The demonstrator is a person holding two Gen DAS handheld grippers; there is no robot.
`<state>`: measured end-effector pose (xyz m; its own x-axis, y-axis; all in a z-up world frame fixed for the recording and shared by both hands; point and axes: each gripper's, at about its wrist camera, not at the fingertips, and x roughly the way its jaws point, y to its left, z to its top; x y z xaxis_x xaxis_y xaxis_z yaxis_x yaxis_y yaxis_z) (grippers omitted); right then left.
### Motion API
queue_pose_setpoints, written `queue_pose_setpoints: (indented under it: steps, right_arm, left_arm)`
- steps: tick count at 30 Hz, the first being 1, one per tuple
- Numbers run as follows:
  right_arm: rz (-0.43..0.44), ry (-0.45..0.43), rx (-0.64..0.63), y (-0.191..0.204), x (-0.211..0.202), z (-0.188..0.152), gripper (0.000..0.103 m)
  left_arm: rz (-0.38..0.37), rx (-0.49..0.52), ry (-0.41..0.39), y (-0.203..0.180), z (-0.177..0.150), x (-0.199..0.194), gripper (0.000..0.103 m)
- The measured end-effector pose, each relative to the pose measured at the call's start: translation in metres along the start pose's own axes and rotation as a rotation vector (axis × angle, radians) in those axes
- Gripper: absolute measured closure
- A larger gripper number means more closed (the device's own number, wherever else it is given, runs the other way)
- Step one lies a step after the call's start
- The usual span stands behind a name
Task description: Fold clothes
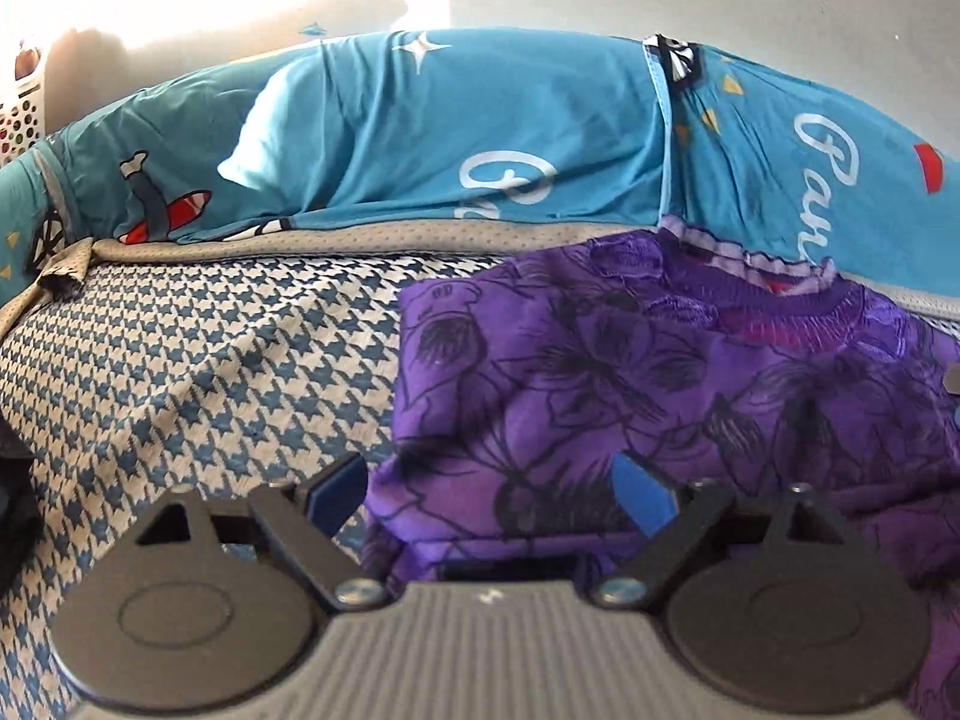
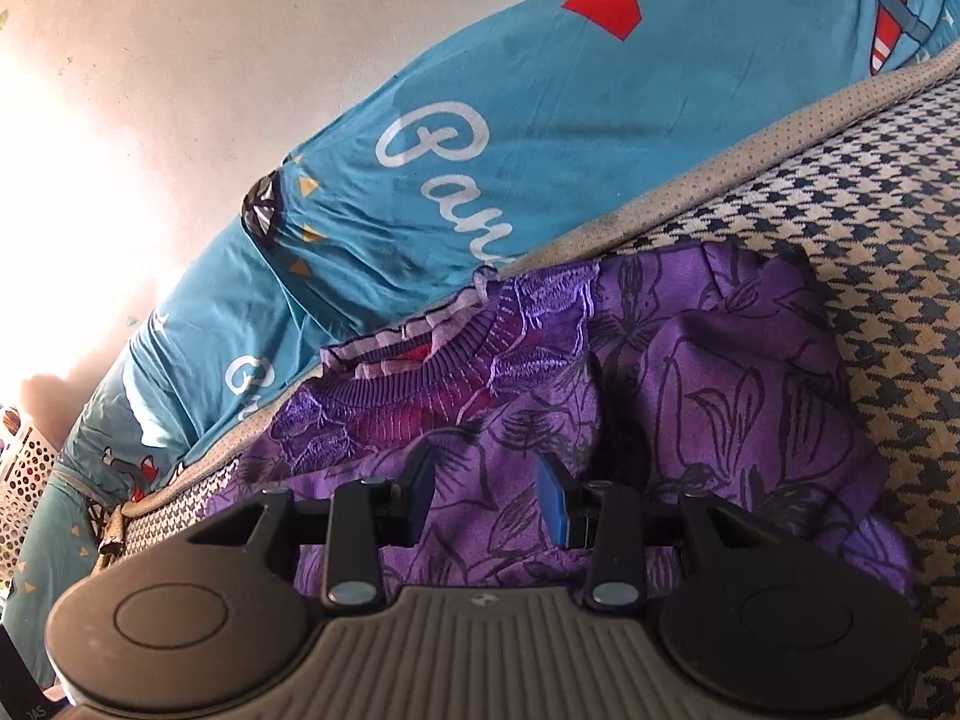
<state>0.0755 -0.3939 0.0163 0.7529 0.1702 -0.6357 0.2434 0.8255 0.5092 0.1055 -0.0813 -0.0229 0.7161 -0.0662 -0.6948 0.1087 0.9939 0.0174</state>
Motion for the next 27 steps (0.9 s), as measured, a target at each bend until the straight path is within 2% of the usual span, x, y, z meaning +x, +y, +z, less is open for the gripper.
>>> queue_pose_setpoints:
  steps: [2,5,7,10,19,23,27]
  right_arm:
    - [-0.054,0.034,0.002,-0.002,0.007,-0.003,0.066]
    - [-0.127,0.066,0.001,-0.009,0.015,-0.006,0.068]
    - [-0.123,0.063,0.008,-0.011,0.013,-0.006,0.068]
    - [-0.125,0.064,0.003,-0.011,0.012,-0.006,0.069]
    - [-0.134,0.070,0.006,-0.010,0.010,-0.006,0.069]
    - [-0.152,0.068,-0.034,-0.002,0.006,-0.007,0.067]
    - [-0.107,0.066,-0.064,0.008,0.000,-0.011,0.064]
  left_arm:
    - [0.000,0.020,0.032,-0.002,-0.004,0.007,0.012]
    - [0.000,-0.011,0.081,0.003,-0.009,0.017,0.010]
    - [-0.003,-0.054,0.110,0.011,-0.011,0.022,0.005]
    - [-0.003,-0.099,0.132,0.021,-0.013,0.025,0.003]
    - [0.020,-0.071,0.126,0.021,-0.013,0.021,0.001]
    - [0.050,0.006,0.079,0.016,-0.017,0.004,0.002]
    - [0.042,0.068,0.010,0.010,-0.026,-0.029,0.002]
